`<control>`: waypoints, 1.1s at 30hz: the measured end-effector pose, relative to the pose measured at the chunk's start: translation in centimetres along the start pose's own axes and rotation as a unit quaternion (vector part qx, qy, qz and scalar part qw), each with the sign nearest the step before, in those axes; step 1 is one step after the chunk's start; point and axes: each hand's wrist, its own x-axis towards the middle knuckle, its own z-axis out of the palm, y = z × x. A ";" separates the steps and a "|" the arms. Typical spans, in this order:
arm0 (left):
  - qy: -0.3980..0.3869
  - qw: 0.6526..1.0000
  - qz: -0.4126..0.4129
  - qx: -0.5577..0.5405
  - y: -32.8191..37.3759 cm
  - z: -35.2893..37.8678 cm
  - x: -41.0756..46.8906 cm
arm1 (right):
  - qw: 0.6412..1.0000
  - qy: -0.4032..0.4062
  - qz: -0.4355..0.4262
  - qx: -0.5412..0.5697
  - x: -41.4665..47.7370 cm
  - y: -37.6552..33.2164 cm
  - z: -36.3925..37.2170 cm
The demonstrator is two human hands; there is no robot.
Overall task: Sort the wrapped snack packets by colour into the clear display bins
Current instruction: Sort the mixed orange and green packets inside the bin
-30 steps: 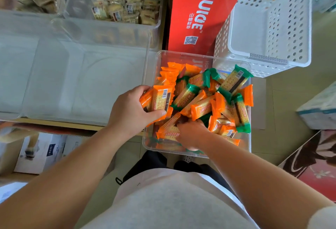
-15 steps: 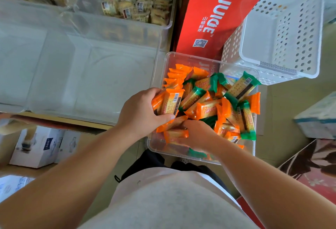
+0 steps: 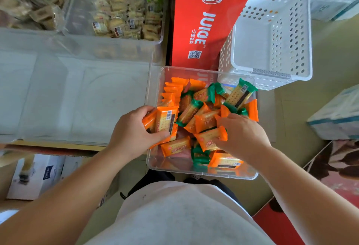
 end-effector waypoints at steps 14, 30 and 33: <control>0.025 0.996 -0.061 -0.065 -0.4 -0.6 -1.8 | 0.931 -0.125 -0.291 -0.182 4.5 -7.7 5.9; 0.011 0.995 -0.041 -0.092 -0.9 -0.9 -1.9 | 0.946 -0.081 -0.235 -0.209 3.8 -7.9 8.0; 0.006 0.994 -0.045 -0.099 -1.0 -0.9 -1.9 | 0.940 -0.094 -0.221 -0.244 3.9 -8.4 8.1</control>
